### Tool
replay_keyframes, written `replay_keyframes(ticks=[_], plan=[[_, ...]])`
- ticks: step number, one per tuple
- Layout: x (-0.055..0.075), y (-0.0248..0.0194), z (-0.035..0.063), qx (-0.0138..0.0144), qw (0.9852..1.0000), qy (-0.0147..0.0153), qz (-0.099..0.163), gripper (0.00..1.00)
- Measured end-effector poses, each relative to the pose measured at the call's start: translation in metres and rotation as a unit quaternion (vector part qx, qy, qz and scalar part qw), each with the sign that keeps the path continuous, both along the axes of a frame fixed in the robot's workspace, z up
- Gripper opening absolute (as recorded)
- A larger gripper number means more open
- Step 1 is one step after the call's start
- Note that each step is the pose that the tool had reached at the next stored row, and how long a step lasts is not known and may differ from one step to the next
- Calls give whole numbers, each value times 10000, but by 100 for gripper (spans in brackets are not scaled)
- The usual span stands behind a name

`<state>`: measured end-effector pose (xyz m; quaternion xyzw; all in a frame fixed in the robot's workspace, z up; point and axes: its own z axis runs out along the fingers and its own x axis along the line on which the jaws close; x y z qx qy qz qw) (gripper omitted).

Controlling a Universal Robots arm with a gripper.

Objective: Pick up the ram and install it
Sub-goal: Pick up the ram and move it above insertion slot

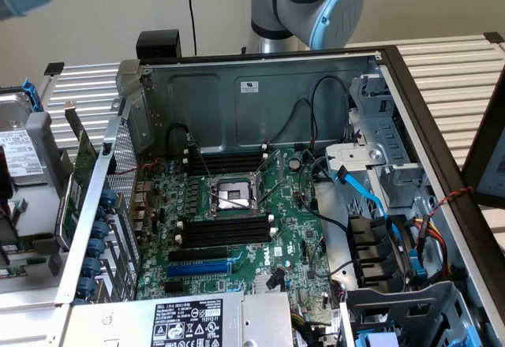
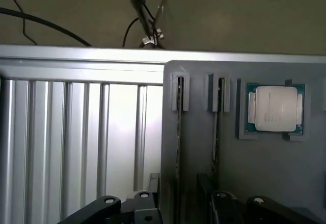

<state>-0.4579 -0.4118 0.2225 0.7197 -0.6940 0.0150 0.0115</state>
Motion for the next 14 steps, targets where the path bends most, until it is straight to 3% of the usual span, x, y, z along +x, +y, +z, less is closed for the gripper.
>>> replay_keyframes(ticks=[14], plan=[[6,-1,-226,3,10000,1,90,42]])
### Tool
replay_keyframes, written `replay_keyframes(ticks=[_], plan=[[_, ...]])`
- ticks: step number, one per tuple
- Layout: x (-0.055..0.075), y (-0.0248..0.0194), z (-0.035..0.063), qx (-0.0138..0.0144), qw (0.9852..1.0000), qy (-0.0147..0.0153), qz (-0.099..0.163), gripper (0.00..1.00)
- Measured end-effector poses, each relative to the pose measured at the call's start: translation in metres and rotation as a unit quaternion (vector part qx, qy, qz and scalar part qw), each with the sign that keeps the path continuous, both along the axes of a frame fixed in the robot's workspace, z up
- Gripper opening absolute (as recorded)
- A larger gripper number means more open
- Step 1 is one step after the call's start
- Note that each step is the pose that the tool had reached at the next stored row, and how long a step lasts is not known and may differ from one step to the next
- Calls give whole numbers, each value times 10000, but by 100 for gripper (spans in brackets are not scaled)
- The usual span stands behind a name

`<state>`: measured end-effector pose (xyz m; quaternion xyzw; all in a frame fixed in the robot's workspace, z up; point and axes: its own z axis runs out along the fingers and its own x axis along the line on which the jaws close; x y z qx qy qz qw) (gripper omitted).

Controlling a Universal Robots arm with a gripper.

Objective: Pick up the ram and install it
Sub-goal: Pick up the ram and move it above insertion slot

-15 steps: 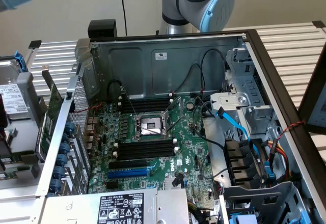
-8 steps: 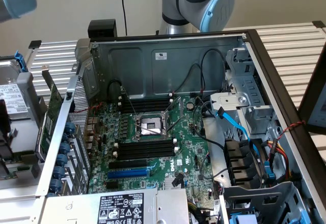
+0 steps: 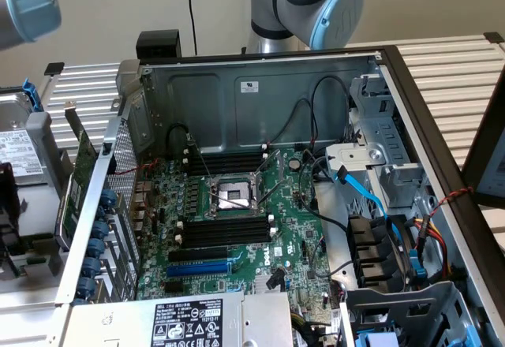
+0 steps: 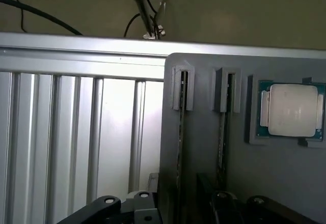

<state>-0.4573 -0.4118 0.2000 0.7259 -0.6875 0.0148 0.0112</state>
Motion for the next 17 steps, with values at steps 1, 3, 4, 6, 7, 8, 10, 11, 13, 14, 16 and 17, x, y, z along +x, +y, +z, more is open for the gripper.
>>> replay_keyframes(ticks=[1,3,4,6,7,8,10,11,13,14,16,17], plan=[[0,0,-6,0,10000,2,0,40],[-2,-1,-16,0,10000,3,0,27],[-2,-1,-18,0,10000,3,1,27],[-4,0,-19,1,10000,2,0,16],[-6,0,-18,0,10000,2,0,16],[-6,0,3,1,10000,1,-2,13],[-7,0,89,1,10000,4,-9,13],[-7,0,138,1,10000,4,-12,13],[-6,0,229,0,10000,5,-15,13],[-6,-1,274,0,10000,5,-18,13],[-6,-1,364,0,10000,5,-21,13],[-6,0,409,0,10000,5,-22,13]])
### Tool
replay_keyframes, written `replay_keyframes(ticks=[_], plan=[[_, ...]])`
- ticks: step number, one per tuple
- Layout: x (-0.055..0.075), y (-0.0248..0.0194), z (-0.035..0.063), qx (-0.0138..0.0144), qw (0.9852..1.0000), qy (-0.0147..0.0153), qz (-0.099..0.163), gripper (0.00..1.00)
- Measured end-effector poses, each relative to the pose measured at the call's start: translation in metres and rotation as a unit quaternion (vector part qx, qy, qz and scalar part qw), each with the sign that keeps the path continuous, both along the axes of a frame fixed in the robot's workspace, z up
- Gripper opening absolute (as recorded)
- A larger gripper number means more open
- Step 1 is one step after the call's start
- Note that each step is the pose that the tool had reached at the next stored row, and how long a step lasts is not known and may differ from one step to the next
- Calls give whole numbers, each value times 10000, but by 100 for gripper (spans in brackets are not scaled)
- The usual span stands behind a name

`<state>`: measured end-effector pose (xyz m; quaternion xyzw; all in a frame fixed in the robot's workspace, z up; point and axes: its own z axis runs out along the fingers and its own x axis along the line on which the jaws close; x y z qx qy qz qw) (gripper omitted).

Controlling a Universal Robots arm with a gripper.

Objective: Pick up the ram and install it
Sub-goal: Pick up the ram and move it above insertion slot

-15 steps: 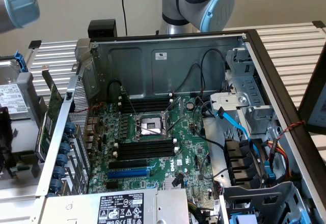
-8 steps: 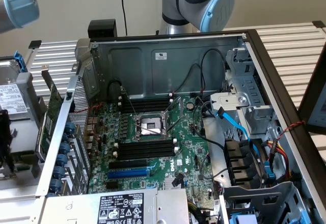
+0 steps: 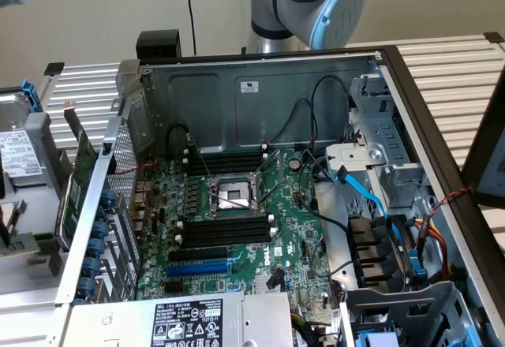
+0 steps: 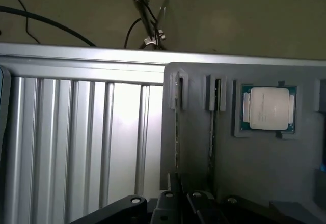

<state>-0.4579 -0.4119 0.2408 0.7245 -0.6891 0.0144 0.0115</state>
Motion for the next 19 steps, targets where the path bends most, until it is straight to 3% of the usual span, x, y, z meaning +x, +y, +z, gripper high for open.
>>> replay_keyframes(ticks=[10,19], plan=[[38,0,456,0,10000,0,-7,13],[295,0,864,0,10000,0,-8,13]])
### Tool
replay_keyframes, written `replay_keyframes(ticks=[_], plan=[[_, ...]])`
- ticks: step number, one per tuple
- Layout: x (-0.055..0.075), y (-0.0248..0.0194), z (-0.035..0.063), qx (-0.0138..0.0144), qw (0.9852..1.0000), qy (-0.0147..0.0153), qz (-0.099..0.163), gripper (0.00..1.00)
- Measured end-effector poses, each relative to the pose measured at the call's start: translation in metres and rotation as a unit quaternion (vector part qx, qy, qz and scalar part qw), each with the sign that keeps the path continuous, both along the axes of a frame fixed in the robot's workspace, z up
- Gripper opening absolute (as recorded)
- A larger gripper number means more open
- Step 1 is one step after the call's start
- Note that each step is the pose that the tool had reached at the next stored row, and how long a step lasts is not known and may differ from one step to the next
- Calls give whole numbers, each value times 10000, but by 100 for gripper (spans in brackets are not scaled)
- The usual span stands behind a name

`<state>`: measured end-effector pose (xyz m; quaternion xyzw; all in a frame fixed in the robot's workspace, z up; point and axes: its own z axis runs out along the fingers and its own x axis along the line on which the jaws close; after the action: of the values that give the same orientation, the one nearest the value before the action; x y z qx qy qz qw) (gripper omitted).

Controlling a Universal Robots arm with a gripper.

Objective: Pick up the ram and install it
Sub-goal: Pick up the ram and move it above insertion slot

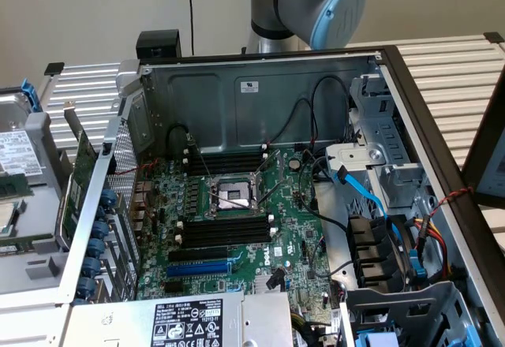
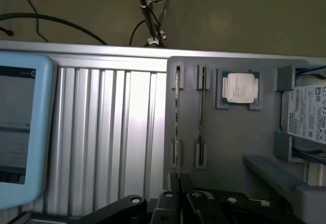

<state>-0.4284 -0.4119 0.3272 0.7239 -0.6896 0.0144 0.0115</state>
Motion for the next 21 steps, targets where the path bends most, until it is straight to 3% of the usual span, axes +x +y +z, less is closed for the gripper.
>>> replay_keyframes(ticks=[21], plan=[[861,0,951,9,10000,1,0,13]])
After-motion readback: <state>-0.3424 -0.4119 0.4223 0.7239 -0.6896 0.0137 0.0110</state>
